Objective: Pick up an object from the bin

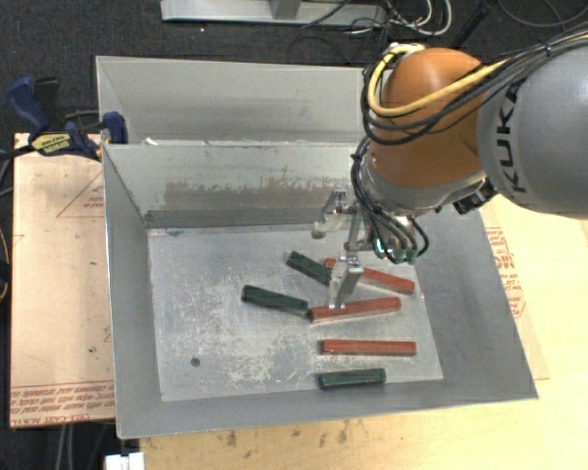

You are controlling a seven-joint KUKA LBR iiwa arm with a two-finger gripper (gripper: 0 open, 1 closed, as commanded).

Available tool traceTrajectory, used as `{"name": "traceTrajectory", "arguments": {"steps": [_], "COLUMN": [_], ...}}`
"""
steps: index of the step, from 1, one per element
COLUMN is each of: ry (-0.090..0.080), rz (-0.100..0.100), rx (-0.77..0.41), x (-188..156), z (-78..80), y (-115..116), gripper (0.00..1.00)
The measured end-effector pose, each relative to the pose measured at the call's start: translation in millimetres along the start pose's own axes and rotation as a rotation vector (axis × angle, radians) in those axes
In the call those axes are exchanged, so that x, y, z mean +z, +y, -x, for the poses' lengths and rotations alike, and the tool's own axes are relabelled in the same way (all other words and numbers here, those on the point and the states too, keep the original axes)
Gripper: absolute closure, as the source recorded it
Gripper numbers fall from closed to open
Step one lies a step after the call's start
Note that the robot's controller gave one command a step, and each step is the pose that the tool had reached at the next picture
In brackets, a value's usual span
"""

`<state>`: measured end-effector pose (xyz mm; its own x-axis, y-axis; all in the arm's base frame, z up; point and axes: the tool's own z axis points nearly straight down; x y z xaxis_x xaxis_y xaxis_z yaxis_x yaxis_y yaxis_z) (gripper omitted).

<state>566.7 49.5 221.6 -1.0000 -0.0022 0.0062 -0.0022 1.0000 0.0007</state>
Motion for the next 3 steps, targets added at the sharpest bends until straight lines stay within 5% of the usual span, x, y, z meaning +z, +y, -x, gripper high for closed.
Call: {"name": "traceTrajectory", "arguments": {"steps": [1,2,3], "ry": [-0.007,-0.01,-0.006], "rz": [0.0,0.001,0.004], "rx": [0.001,0.094,0.141], "x": [-3.8,42.1,62.2], "z": [1.5,-5.4,-2.1], "y": [-0.3,56.2,80.0], "gripper": [0.0,0.0,0.0]}}
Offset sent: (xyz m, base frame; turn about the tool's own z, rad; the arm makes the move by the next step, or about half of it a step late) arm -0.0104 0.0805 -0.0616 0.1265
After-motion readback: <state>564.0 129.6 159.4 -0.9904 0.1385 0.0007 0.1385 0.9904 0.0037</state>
